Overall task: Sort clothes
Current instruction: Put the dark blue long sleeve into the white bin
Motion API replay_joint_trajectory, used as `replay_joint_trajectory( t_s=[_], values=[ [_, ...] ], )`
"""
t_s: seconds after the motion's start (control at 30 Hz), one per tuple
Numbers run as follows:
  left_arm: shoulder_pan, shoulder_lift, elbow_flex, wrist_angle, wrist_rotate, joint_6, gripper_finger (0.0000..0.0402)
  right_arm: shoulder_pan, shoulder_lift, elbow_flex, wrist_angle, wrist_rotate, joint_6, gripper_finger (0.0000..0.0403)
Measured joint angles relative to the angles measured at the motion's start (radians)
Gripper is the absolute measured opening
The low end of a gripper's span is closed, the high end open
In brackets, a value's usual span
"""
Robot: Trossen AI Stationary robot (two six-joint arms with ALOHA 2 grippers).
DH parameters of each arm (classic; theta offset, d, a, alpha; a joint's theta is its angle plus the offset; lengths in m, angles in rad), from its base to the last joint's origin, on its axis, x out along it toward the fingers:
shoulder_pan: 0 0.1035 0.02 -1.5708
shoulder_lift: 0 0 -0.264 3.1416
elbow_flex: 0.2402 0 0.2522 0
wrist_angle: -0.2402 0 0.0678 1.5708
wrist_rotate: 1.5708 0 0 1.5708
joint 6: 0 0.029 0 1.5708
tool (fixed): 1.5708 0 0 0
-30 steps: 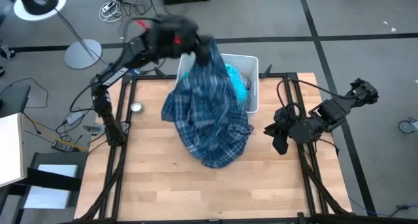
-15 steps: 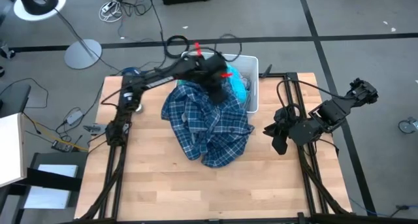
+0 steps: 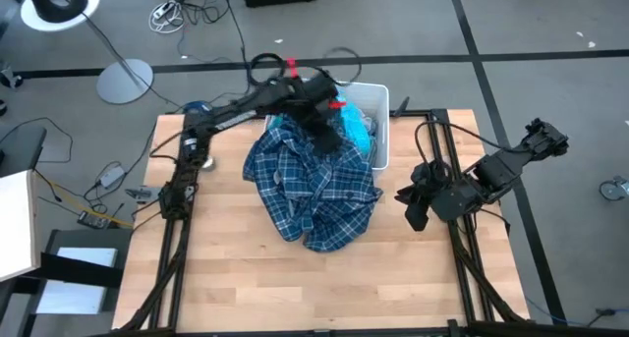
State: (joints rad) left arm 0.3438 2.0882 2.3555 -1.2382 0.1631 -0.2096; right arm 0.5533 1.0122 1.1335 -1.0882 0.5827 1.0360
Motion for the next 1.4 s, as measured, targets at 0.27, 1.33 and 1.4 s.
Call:
replay_joint_trajectory(
  t_s=[0.27,1.33,1.4],
  values=[
    [-0.036,-0.226,-0.009,0.035,-0.047,-0.021,0.0135,0.052,0.000,-0.212,0.256,-0.010,0.090,0.0137],
    [-0.863,-0.638,-0.136,0.117,-0.671,-0.115,0.0136,-0.266,0.912,-0.306,1.636,-0.257,-0.386,0.0081],
    [-0.889,-0.649,-0.177,0.118,-0.760,-0.107,0.0136,-0.269,0.902,-0.271,1.592,-0.292,-0.406,0.0023]
  ],
)
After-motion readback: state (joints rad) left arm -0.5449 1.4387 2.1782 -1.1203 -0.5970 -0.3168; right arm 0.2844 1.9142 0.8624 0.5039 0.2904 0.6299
